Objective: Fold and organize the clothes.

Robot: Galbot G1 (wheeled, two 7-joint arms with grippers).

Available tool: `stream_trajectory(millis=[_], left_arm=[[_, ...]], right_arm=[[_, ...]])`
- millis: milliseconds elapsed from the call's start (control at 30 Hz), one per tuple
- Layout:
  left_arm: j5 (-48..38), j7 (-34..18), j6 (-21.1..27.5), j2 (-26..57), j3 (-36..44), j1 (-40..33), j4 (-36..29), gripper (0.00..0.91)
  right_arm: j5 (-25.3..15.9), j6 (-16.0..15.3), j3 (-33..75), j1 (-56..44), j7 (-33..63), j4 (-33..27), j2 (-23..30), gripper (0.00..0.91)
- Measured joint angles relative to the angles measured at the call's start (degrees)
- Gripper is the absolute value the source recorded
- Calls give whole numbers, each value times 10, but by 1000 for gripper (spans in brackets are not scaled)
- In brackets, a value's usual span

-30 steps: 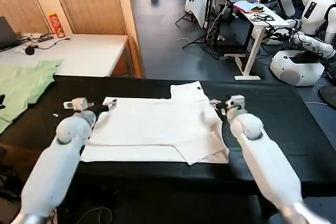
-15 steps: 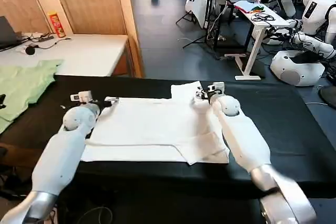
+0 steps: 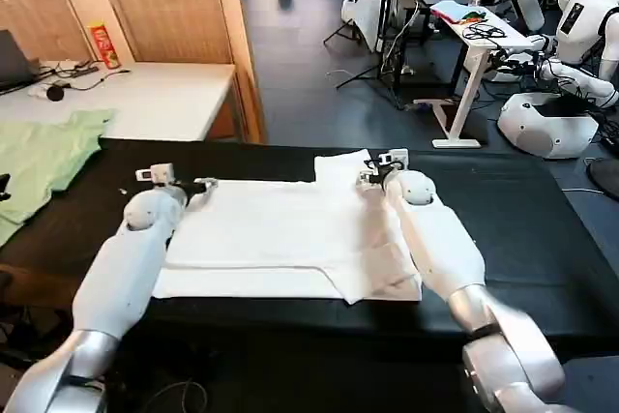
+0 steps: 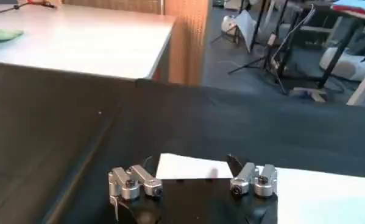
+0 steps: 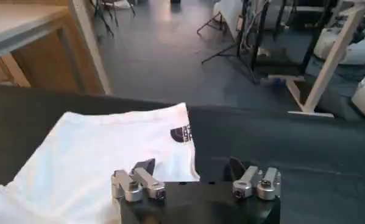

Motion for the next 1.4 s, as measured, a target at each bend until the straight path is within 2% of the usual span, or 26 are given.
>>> stream_trajectory(millis=[33,67,100,167,233,267,300,467,500,667,700,933,1200,1400], left_arm=[[0,1,0,0,0,0,1,595],[0,4,0,1,0,0,2,527],[2,6,0,1,0,0,3,517],[5,8,-3,1,0,-1,7,488],[7,8,-5,-1,-1,-4,12,390],[8,10,-8,-3,-1,-6,15,302],[10,10,-11,-4,-2,-8,20,263],[15,17,-15,-7,-2,-11,30,205],[16,18,-16,-8,-2,-13,32,195],[27,18,-18,-14,-2,-19,43,176],[28,18,-20,-14,-2,-19,44,166],[14,14,-17,-8,-4,-9,24,146],[-41,-6,0,19,-7,25,-67,156],[-66,-16,12,45,-21,69,-151,156]], right_arm=[[0,0,0,-1,0,0,0,683],[0,-1,0,-1,0,0,0,595],[0,-1,1,-2,-1,0,0,527],[0,-1,3,-3,-2,-1,2,458],[0,-1,3,-6,-2,-1,4,351],[-1,-1,3,-7,-2,-1,5,322],[-1,-1,3,-7,-2,0,6,244],[-1,-2,3,-8,-2,1,9,215],[-1,-3,4,-8,-3,1,9,156],[1,-3,4,-11,-5,6,9,88],[1,-2,4,-13,-8,8,8,49],[17,16,3,-33,-18,40,-9,10],[76,25,-14,-70,-22,146,-52,10],[115,9,-12,-108,-11,253,-108,10]])
